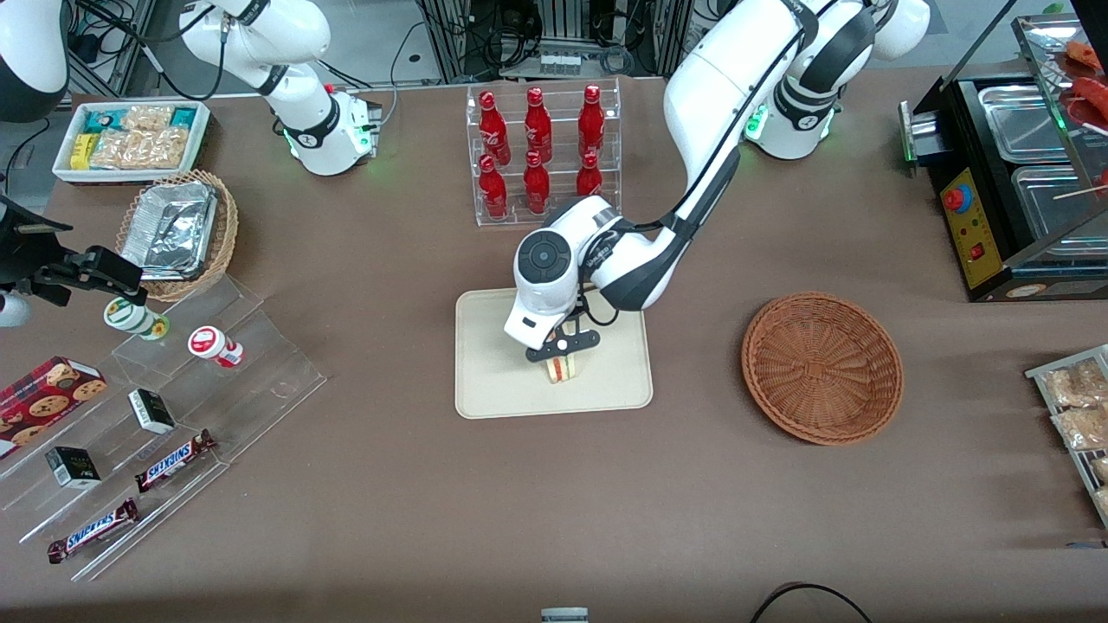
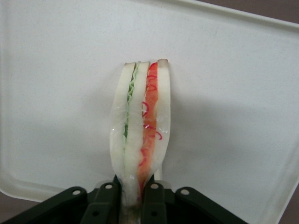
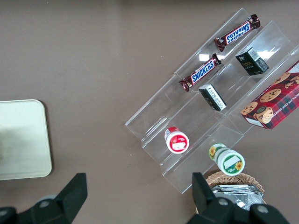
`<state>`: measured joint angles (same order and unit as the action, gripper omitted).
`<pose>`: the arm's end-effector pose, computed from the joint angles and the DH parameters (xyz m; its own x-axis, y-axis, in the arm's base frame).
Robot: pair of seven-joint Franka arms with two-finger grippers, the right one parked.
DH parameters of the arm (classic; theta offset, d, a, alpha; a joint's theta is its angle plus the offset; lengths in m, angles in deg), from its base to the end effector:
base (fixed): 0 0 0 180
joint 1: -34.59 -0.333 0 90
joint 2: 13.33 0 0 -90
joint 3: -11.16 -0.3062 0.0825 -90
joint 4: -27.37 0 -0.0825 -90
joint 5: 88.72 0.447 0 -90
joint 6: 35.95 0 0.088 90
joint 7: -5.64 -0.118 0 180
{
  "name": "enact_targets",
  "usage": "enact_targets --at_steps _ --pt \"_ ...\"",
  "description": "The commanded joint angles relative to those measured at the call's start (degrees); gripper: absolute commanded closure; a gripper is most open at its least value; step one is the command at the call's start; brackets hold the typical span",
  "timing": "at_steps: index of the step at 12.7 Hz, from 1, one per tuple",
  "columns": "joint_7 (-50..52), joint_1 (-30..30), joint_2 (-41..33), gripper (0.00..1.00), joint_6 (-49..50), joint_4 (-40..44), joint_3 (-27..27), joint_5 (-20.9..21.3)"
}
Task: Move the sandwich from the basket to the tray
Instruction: 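Lower the sandwich onto the tray and open the left gripper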
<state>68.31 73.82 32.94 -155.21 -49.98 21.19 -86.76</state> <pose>0.5255 -0.5714 0.1888 0.9582 0.2613 -0.1168 0.2615 -0.9651 -0.0139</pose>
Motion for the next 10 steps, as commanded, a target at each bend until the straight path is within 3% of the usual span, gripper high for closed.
enact_targets --at_steps 1,10 --pt "1.92 1.20 1.37 0.00 -0.10 2.38 -0.89 0.50" --pt "-2.53 -0.12 -7.67 0.00 9.11 3.35 -0.98 1.11"
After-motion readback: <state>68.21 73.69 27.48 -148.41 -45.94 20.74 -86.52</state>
